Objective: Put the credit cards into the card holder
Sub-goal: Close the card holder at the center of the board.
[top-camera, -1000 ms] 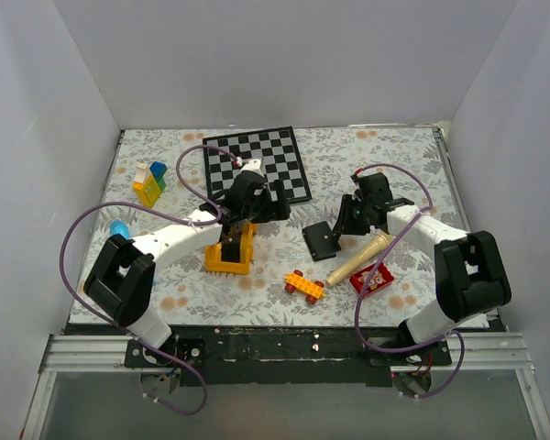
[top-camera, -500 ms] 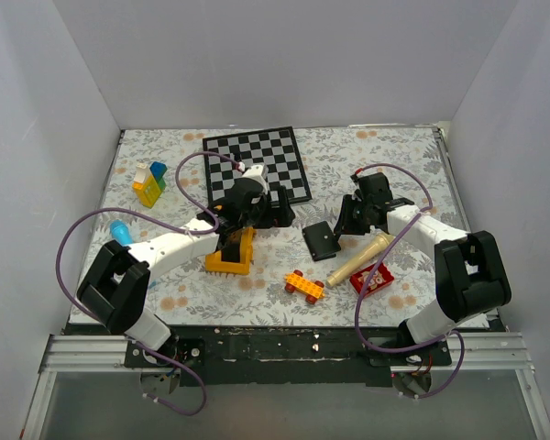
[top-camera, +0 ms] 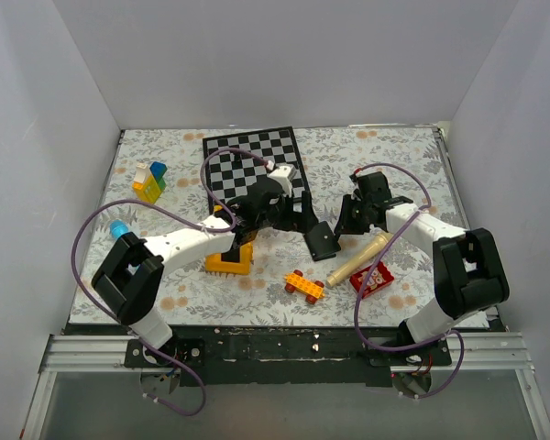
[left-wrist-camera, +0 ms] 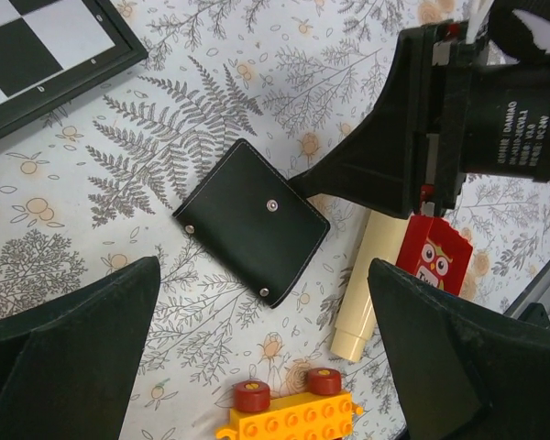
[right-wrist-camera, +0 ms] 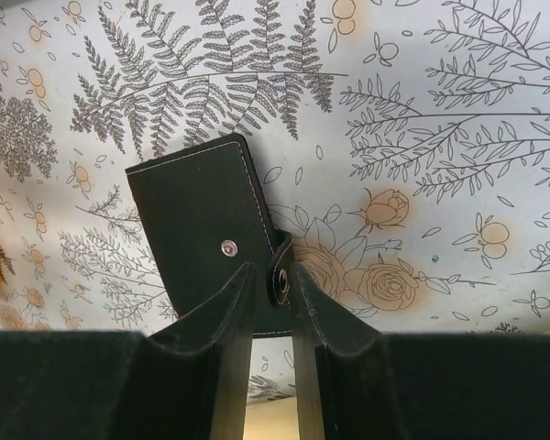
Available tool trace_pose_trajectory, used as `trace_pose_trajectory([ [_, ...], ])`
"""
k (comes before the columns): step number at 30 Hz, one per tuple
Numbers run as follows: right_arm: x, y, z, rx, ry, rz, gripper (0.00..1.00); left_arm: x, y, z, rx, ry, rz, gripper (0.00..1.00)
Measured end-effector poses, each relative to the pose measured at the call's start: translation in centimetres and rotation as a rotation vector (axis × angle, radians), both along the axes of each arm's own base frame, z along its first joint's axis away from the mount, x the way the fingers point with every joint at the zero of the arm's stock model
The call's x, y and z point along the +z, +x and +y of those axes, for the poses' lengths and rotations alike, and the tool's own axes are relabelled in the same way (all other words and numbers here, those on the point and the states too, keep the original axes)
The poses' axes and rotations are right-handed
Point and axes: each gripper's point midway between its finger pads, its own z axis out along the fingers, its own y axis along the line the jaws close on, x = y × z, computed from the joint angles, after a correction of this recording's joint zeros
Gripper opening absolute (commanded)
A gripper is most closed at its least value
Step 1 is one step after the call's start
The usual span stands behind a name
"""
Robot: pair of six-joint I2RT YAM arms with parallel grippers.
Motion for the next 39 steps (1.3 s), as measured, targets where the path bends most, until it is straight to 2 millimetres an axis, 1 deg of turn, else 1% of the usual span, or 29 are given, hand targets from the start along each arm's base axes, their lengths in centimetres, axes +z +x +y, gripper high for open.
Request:
trace_pose_trajectory([
  [6,-0.2,0.4,0.1,0.002,-0.003,0.004,0.25,-2.8,-0.1,-1.0,-0.057,0.022,0.032,0.98],
  [11,-0.6,0.4,0.1,0.006,-0.009,0.014,0.20,-4.7,-0.5,-1.5,-0.094,0.043,0.065,0.91],
  [14,-0.6,0.4,0.1,0.006,-0.011,0.014,0.15,-5.3,-0.7,-1.9,-0.114,0.048,0.080,0.89],
  [17,-0.6,0.4,0.0,0.008,-0.014,0.012,0.10,-5.3,-0.5,-2.6,-0.128,0.043,0.082,0.83],
  [19,-0.6,0.4,0.0,0.009,-0.015,0.011,0.06,-5.4,-0.6,-3.0,-0.134,0.042,0.085,0.75],
  [21,-0.6,0.4,0.0,0.009,-0.015,0.011,0.04,-5.8,-0.7,-3.1,-0.139,0.046,0.095,0.59],
  [23,-0.6,0.4,0.0,0.009,-0.015,0.011,0.03,-6.3,-0.9,-3.2,-0.140,0.051,0.109,0.38],
  [25,-0.6,0.4,0.0,0.009,-0.015,0.010,0.02,-6.9,-0.9,-3.3,-0.139,0.057,0.124,0.33],
  [33,-0.5,0.3,0.3,0.020,0.002,0.013,0.01,-9.3,-1.1,-3.2,-0.137,0.089,0.166,0.31],
  [39,-0.3,0.2,0.7,0.035,0.024,0.016,0.02,-9.9,-1.2,-3.3,-0.136,0.094,0.178,0.29],
])
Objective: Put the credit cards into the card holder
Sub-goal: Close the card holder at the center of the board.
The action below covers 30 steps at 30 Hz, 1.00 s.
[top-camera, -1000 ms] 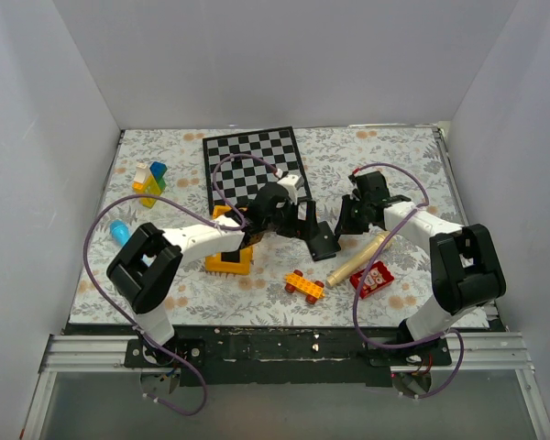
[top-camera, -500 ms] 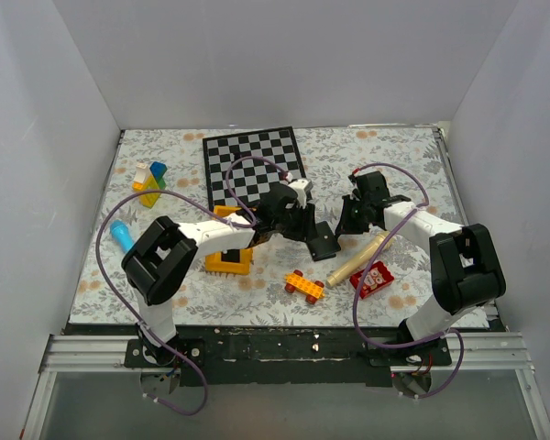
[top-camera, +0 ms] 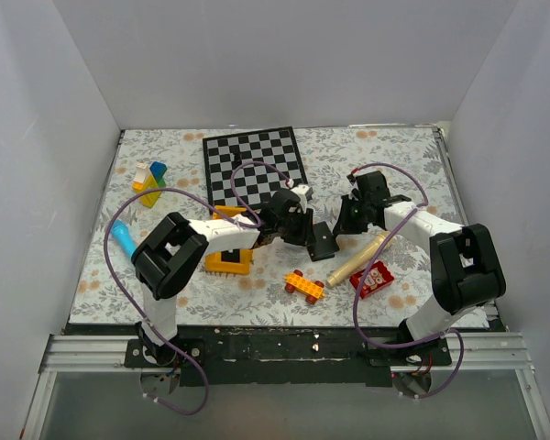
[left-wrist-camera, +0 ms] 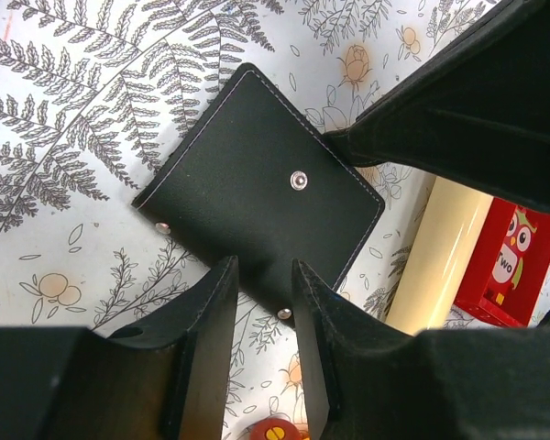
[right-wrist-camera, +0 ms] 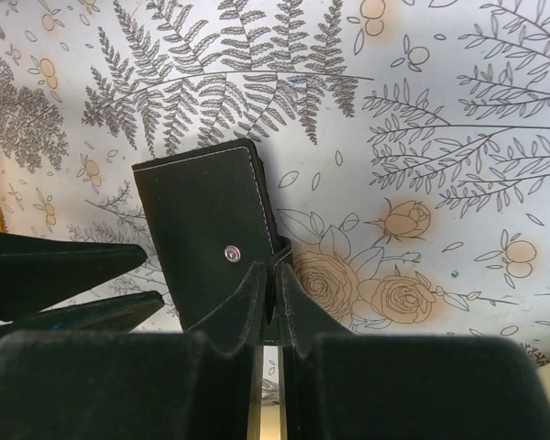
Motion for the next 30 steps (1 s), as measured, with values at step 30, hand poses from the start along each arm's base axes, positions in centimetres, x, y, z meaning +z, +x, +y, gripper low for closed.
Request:
trace_pose_trajectory([
  [30,0.2,-0.7,2.2,0.073,0.116,0.038,0.40,-1.3,-0.1,-0.7,0.000,-0.016,0.021,0.21],
])
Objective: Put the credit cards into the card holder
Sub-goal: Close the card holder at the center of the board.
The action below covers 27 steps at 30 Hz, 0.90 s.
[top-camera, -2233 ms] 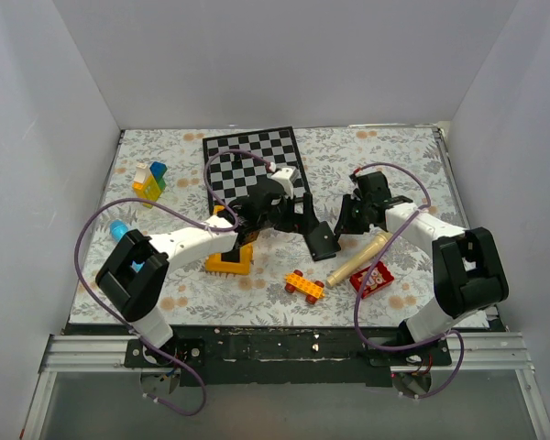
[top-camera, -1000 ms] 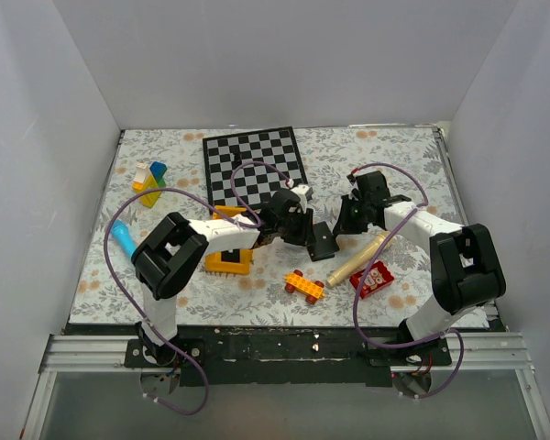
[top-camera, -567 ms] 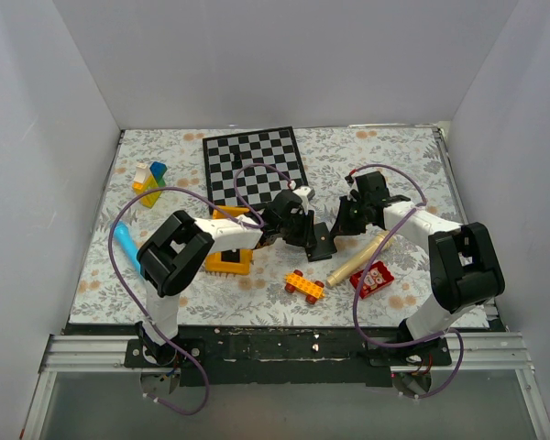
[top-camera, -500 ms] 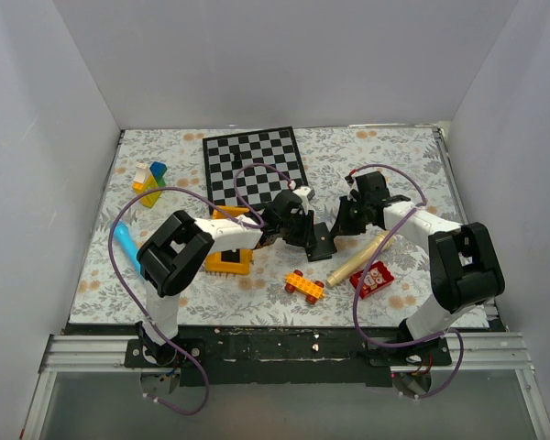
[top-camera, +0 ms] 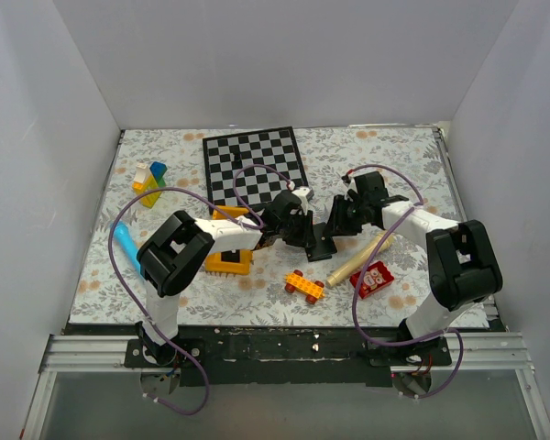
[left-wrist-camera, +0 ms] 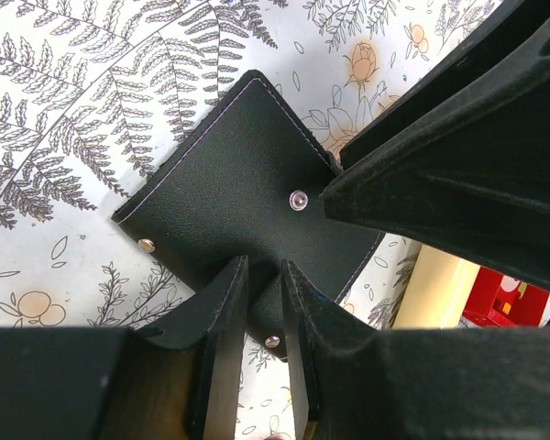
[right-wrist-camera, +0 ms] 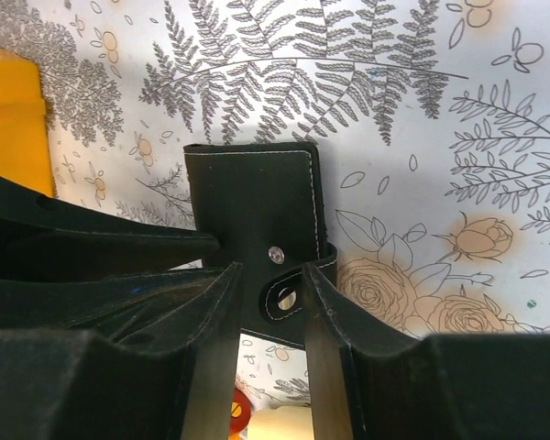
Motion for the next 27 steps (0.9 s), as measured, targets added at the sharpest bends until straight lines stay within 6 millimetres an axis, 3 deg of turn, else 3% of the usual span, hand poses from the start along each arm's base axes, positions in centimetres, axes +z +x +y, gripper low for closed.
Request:
trace_pose_trajectory([
  [10,0.3,0.2,1.1,0.016,0.058,0.001,0.40,-0.1,-0.1,0.0,0.000,-0.001,0.002,0.20],
  [19,-0.3,0.4,1.5,-0.004,0.075,0.018,0.27,-0.1,-0.1,0.1,0.001,-0.001,0.002,0.18],
  [27,-1.0,0.3,1.7,-0.026,0.091,0.037,0.26,-0.2,-0.1,0.1,0.007,-0.007,0.004,0.17],
])
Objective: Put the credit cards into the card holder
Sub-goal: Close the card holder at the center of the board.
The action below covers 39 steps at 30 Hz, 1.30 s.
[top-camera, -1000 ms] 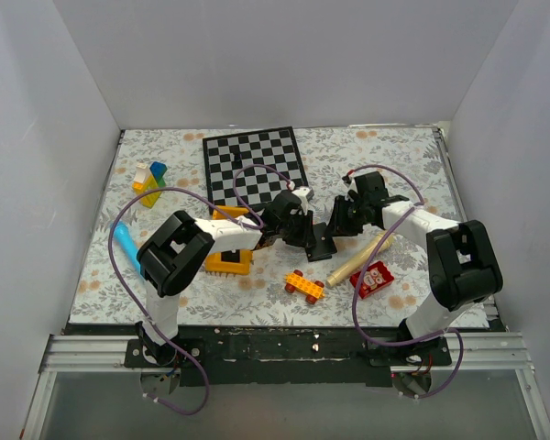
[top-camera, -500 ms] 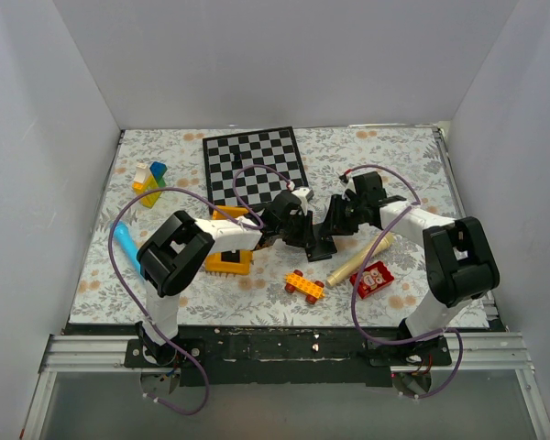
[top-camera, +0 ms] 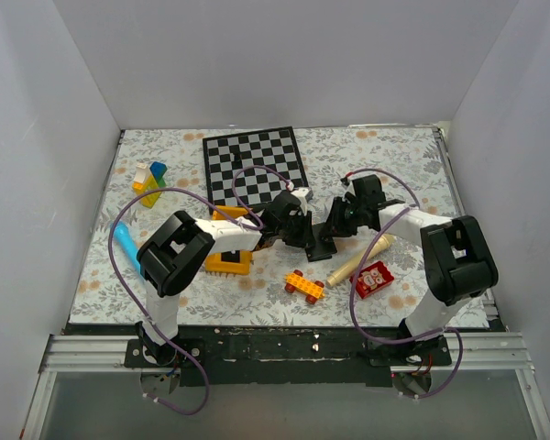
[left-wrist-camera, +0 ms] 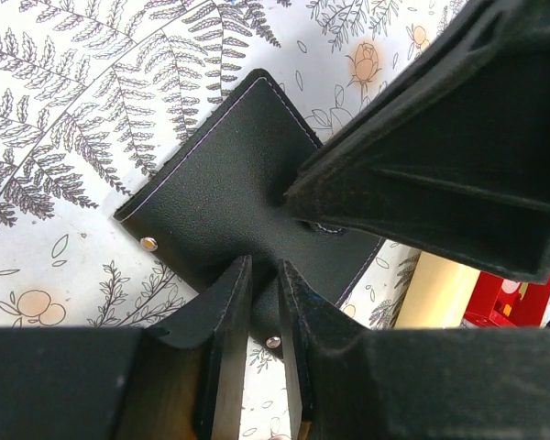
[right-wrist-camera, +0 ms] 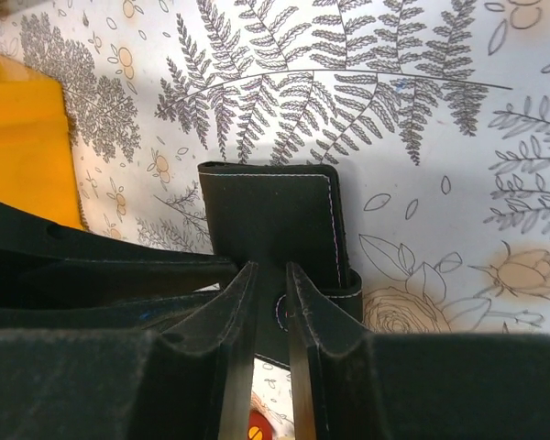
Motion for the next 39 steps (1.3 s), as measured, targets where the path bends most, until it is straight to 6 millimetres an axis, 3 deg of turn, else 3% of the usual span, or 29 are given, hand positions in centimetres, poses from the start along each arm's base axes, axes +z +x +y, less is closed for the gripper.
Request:
trace_pose_trajectory([
  [3,0.7,0.0,-0.6,-0.024,-0.020,-0.035,0.26,0.0,0.0,0.0,0.002,0.000,0.001,0.13],
  [9,5.4,1.2,-2.7,-0.122,-0.082,-0.211,0.25,-0.1,-0.1,0.0,0.003,-0.001,0.004,0.13],
  [12,6.4,1.6,-3.9,-0.174,-0.126,-0.253,0.20,-0.1,-0.1,0.0,0.005,0.000,0.003,0.10],
  [16,4.9,1.0,-4.9,-0.193,-0.185,-0.203,0.14,-0.2,-0.1,0.1,0.008,0.003,0.002,0.03],
  [22,2.8,-0.1,-4.7,-0.154,-0.198,-0.126,0.10,-0.3,-0.2,0.1,0.007,0.005,0.004,0.02],
  [32,1.6,-1.2,-3.5,-0.085,-0.149,-0.061,0.08,-0.3,-0.2,0.1,0.009,0.003,0.004,0.00],
  [39,0.1,-2.7,-3.7,-0.075,-0.150,-0.016,0.10,-0.3,-0.2,0.1,0.009,0.003,0.004,0.00],
])
